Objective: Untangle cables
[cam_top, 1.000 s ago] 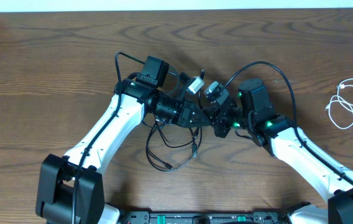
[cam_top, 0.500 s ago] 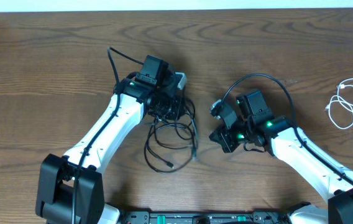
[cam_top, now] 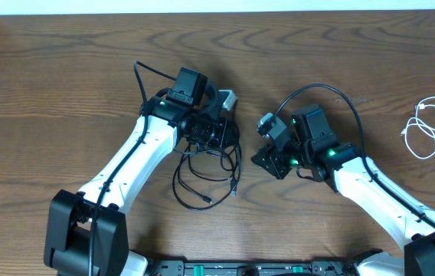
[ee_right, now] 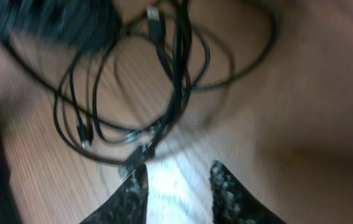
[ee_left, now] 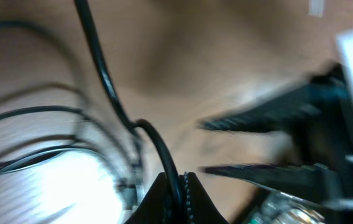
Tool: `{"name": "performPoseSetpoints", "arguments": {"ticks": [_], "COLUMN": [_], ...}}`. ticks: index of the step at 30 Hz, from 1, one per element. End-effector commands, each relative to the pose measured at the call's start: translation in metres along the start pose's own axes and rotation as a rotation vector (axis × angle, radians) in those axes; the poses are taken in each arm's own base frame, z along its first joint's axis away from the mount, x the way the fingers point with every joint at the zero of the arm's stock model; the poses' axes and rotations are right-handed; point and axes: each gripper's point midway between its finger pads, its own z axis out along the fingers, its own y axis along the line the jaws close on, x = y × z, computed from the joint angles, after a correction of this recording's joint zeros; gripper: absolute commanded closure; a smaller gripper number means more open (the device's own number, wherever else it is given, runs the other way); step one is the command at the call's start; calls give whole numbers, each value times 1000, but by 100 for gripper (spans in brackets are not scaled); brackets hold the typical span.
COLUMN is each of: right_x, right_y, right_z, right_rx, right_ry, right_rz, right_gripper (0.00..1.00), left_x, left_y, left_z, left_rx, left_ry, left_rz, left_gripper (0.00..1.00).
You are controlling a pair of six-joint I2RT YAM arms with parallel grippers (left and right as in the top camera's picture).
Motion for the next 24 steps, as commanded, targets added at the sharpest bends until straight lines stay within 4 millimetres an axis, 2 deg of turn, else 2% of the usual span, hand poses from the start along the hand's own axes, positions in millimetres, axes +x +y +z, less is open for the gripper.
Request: {"name": "performPoseSetpoints", "arguments": {"ticks": [1, 5, 8, 22, 24], "right_x": [-9, -8, -9, -36, -39], "right_y": [7, 7, 7, 8, 8], "right_z": [-1, 0, 0, -3, -3], "right_rx": [-33, -33, -32, -32, -31], "right_ry": [-33, -33, -38, -146, -158], "right_rz": [-26, -27, -30, -97, -106], "right_gripper": [70, 70, 71, 70, 72], "left_x": [3, 3, 2, 2, 2], "left_y": [-48, -66, -72, -75, -75], "left_z": [-13, -19, -22, -23, -23], "left_rx": [250, 360, 398, 414, 414], "left_ry": [6, 4, 0, 1, 1], "left_rz": [87, 119, 130, 131, 131], "left_gripper": [92, 92, 93, 92, 93]}}
